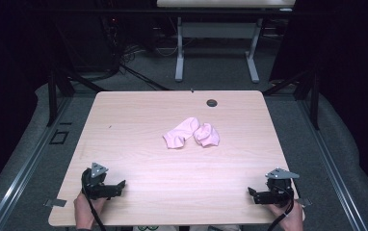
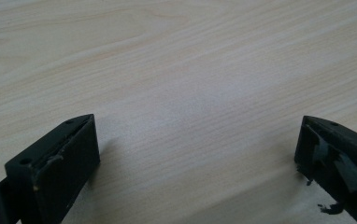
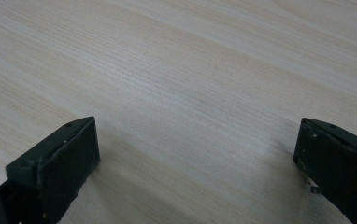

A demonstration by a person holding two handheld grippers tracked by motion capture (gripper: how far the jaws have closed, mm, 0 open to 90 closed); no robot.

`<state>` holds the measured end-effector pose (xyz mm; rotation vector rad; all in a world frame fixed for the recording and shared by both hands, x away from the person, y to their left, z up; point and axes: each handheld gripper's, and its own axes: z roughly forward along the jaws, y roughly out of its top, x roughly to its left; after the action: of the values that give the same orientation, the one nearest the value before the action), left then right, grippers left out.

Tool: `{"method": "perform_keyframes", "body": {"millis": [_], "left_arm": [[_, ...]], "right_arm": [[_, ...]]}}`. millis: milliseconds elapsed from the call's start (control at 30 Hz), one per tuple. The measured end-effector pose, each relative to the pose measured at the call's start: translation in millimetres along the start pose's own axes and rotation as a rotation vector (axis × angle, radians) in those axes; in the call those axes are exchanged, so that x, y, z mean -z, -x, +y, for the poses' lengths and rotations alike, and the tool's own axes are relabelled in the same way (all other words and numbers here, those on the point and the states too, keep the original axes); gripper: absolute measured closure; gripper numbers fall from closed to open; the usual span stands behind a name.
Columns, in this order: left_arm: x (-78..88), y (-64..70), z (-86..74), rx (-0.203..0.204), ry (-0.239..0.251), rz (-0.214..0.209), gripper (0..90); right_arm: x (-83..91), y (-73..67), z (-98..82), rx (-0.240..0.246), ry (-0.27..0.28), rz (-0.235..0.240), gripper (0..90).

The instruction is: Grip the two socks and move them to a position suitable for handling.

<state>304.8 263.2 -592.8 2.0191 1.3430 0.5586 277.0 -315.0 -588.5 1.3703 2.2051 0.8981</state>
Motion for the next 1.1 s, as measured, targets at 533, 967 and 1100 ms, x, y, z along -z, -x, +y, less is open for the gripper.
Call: {"method": "perform_keyframes", "body": {"millis": [533,967,1100], "left_arm": [[0.4,0.6,-0.3,0.009,0.002,0.017,0.3],[0.5,0.5,-0.3,0.012,0.001,0.02,0.5],[0.6,0.5,-0.3,0.012,0.0,0.021,0.5]], "right_arm": [[-0.3,0.5,2.4,-0.004,-0.02,0.0,0.0],[3.9,-1.0,41.6,-0.016,-0.055,0.018,0.0],[3.6,-2.9,57.2,-0.005,-0.064,0.035,0.0]]}}
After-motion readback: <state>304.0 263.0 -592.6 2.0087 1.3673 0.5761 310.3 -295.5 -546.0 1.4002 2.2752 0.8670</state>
